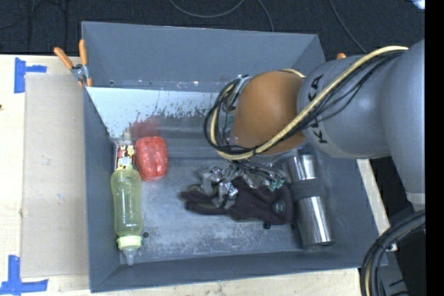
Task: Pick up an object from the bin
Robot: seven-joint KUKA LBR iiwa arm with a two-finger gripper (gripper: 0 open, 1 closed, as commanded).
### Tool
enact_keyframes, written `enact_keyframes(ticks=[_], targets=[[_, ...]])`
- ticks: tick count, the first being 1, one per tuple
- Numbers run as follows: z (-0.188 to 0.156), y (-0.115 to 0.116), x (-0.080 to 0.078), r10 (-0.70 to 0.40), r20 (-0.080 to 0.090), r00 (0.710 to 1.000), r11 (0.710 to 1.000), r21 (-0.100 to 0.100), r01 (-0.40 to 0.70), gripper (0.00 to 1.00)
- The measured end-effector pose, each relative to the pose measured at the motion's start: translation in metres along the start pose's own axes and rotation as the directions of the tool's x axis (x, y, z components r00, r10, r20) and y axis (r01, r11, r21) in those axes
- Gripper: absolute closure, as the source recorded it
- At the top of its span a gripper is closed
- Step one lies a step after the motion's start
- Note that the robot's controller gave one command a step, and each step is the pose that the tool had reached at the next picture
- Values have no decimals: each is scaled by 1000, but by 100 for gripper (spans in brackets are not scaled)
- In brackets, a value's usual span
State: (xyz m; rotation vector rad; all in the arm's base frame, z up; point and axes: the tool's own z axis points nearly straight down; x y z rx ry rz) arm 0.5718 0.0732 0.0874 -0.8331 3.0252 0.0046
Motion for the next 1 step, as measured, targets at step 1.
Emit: enact_keyframes(ticks=[1], targets=[[-174, 25, -13, 35, 4, 999, 999, 3, -35, 100]])
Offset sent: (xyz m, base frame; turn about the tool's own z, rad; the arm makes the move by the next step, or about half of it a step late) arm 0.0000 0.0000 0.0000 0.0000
